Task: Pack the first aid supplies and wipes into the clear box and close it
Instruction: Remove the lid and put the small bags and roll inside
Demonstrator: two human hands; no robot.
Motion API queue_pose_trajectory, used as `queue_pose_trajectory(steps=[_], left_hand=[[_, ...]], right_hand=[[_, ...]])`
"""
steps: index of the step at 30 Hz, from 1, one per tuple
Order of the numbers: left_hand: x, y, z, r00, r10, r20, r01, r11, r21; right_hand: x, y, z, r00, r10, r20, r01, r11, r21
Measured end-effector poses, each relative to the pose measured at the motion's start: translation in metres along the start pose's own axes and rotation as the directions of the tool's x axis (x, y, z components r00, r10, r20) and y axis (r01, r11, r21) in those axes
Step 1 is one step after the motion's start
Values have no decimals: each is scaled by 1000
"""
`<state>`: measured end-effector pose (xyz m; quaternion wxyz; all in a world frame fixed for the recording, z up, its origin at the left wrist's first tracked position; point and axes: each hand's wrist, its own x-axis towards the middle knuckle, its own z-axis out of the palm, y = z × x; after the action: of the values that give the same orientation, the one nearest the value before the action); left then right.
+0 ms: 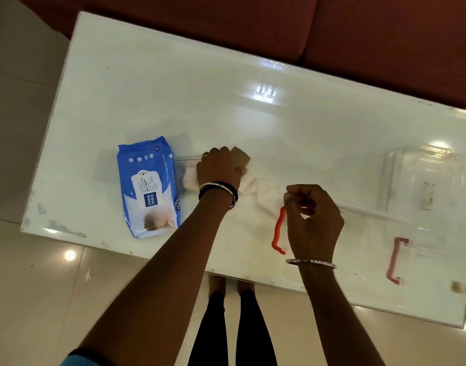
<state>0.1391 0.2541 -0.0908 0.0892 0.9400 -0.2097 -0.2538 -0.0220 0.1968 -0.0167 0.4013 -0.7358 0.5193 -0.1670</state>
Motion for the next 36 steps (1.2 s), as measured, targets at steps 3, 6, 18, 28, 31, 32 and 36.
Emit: queue_pose_trajectory(steps=[3,6,18,28,31,32,36], left_hand=[[-3,-10,-6,998,43,-38,-48,987,-152],[-20,-26,-20,982,-46,-183,-50,871,-489],[-94,-117,-39,889,-455,-50,192,470,-861],[-105,-120,-41,884,-466,-27,184,401,-898],[-105,-117,-40,885,-465,-34,184,414,-891],[-106,-115,-40,886,-462,-34,184,419,-889],[-110,-98,-41,915,-403,6,182,400,-898]], right_hand=[[6,-4,6,1000,-1,10,1,1000,-20],[15,-12,15,999,-33,28,33,999,-16],[7,-46,137,866,85,492,36,972,-231],[-6,-46,178,903,181,389,-108,973,-203],[-9,-47,158,921,168,353,-136,984,-113],[-12,-47,148,927,171,333,-155,985,-73],[-17,-37,88,948,163,272,-168,986,-4]])
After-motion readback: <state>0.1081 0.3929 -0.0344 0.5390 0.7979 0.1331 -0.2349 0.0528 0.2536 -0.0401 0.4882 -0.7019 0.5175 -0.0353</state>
